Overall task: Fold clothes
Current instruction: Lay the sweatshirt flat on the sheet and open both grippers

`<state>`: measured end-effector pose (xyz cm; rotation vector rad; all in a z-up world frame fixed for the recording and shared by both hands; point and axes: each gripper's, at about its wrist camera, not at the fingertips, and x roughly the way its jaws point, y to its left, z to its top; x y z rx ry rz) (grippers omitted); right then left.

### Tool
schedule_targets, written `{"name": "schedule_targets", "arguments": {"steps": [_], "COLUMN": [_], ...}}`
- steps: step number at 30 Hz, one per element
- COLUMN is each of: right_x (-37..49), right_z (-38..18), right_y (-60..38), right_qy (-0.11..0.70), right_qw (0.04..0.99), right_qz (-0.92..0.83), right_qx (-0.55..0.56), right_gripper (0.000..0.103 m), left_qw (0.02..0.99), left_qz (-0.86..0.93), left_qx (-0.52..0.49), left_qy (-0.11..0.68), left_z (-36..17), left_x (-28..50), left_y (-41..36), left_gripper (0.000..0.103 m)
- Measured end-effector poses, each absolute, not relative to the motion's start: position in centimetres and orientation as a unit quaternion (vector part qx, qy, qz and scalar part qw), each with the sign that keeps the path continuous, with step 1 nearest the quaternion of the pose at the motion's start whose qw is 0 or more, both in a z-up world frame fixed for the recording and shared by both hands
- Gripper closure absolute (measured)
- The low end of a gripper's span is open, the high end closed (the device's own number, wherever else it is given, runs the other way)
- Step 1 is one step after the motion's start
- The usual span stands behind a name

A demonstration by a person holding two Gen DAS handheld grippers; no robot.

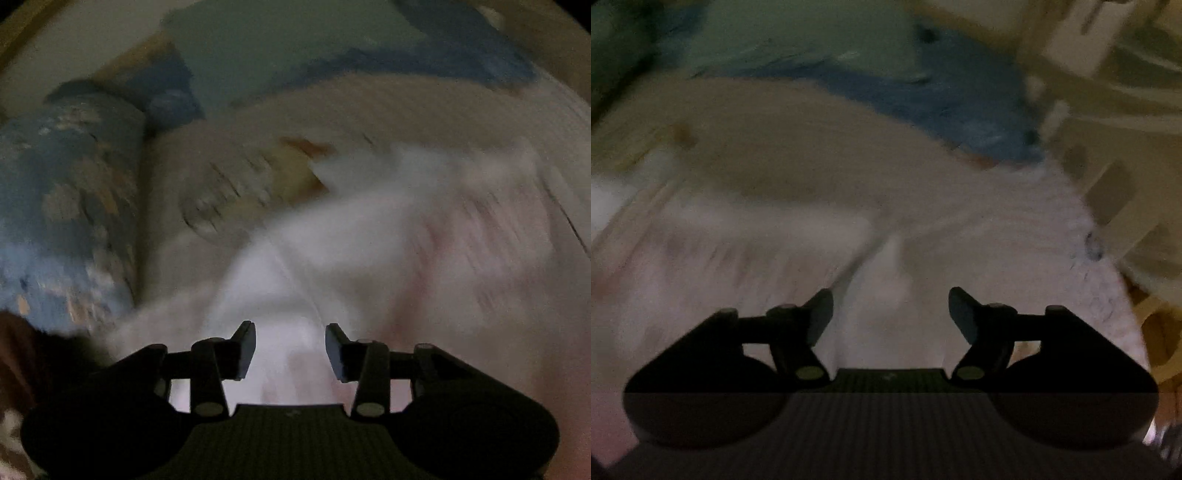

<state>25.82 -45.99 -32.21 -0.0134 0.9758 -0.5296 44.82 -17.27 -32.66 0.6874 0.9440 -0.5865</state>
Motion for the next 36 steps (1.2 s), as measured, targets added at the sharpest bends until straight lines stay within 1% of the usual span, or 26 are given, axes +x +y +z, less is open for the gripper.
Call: {"name": "schedule_targets", "arguments": {"steps": [3, 6, 9, 10, 12, 14, 16, 18, 19, 20, 21, 23, 24, 25, 26, 27, 28, 31, 33, 36], "right_x": [18.2, 11.9, 8.2, 7.8, 8.1, 9.3, 11.0, 12.8, 13.8, 14.8, 15.8, 17.0, 17.4, 17.6, 17.6, 17.7, 17.6, 16.3, 15.4, 13.8], "right_z": [-33.6, -33.9, -34.2, -34.2, -34.0, -33.7, -33.6, -34.1, -34.6, -35.3, -36.1, -37.8, -38.5, -38.7, -38.5, -38.2, -37.6, -33.7, -30.5, -26.6], "right_y": [-41.2, -36.4, -33.2, -32.4, -31.0, -29.9, -28.8, -27.2, -26.1, -25.0, -24.2, -22.7, -22.4, -22.3, -22.4, -22.5, -22.6, -22.4, -21.8, -19.3], "right_qy": [0.519, 0.551, 0.568, 0.569, 0.562, 0.541, 0.523, 0.516, 0.517, 0.520, 0.522, 0.523, 0.522, 0.524, 0.531, 0.537, 0.539, 0.528, 0.517, 0.493], "right_qw": [0.837, 0.820, 0.800, 0.796, 0.801, 0.818, 0.837, 0.850, 0.853, 0.854, 0.853, 0.850, 0.849, 0.847, 0.844, 0.840, 0.838, 0.839, 0.833, 0.825], "right_qz": [-0.169, -0.139, -0.136, -0.136, -0.140, -0.133, -0.096, -0.044, -0.018, 0.004, 0.021, 0.034, 0.037, 0.043, 0.052, 0.061, 0.073, 0.135, 0.195, 0.272], "right_qx": [0.033, 0.070, 0.139, 0.154, 0.154, 0.140, 0.130, 0.095, 0.062, 0.028, -0.005, -0.062, -0.075, -0.076, -0.064, -0.051, -0.042, 0.002, 0.026, 0.043], "right_gripper": [0.031, 0.031, 0.031, 0.031, 0.031, 0.031, 0.030, 0.029, 0.029, 0.029, 0.030, 0.030, 0.036, 0.062, 0.078, 0.087, 0.092, 0.093, 0.099, 0.099], "left_qw": [0.733, 0.674, 0.654, 0.649, 0.638, 0.613, 0.581, 0.559, 0.561, 0.564, 0.569, 0.593, 0.605, 0.616, 0.628, 0.643, 0.656, 0.683, 0.692, 0.690], "left_qz": [-0.326, -0.370, -0.388, -0.396, -0.414, -0.436, -0.455, -0.459, -0.462, -0.464, -0.464, -0.450, -0.442, -0.435, -0.426, -0.418, -0.409, -0.376, -0.344, -0.293], "left_qx": [0.389, 0.457, 0.479, 0.478, 0.478, 0.488, 0.498, 0.499, 0.492, 0.485, 0.475, 0.438, 0.419, 0.400, 0.375, 0.340, 0.306, 0.235, 0.201, 0.174], "left_qy": [0.452, 0.447, 0.438, 0.440, 0.438, 0.443, 0.456, 0.478, 0.479, 0.481, 0.485, 0.504, 0.513, 0.522, 0.532, 0.545, 0.556, 0.580, 0.602, 0.638], "left_z": [-35.0, -37.8, -39.8, -40.1, -40.8, -42.1, -43.7, -45.7, -45.8, -45.9, -45.8, -44.8, -44.3, -43.9, -43.1, -41.7, -39.9, -34.1, -30.0, -26.6], "left_x": [38.4, 33.2, 32.1, 32.3, 33.3, 33.8, 34.2, 34.3, 34.2, 34.0, 33.9, 34.1, 34.2, 34.3, 34.5, 34.7, 34.8, 33.8, 32.5, 31.3], "left_y": [-14.1, -12.9, -12.9, -13.2, -13.6, -14.1, -14.7, -15.1, -15.1, -15.1, -15.0, -13.9, -13.4, -12.9, -12.2, -11.0, -9.5, -4.2, 0.3, 6.0], "left_gripper": [0.059, 0.059, 0.060, 0.059, 0.053, 0.041, 0.039, 0.040, 0.044, 0.059, 0.071, 0.086, 0.087, 0.088, 0.088, 0.089, 0.089, 0.089, 0.089, 0.091]}}
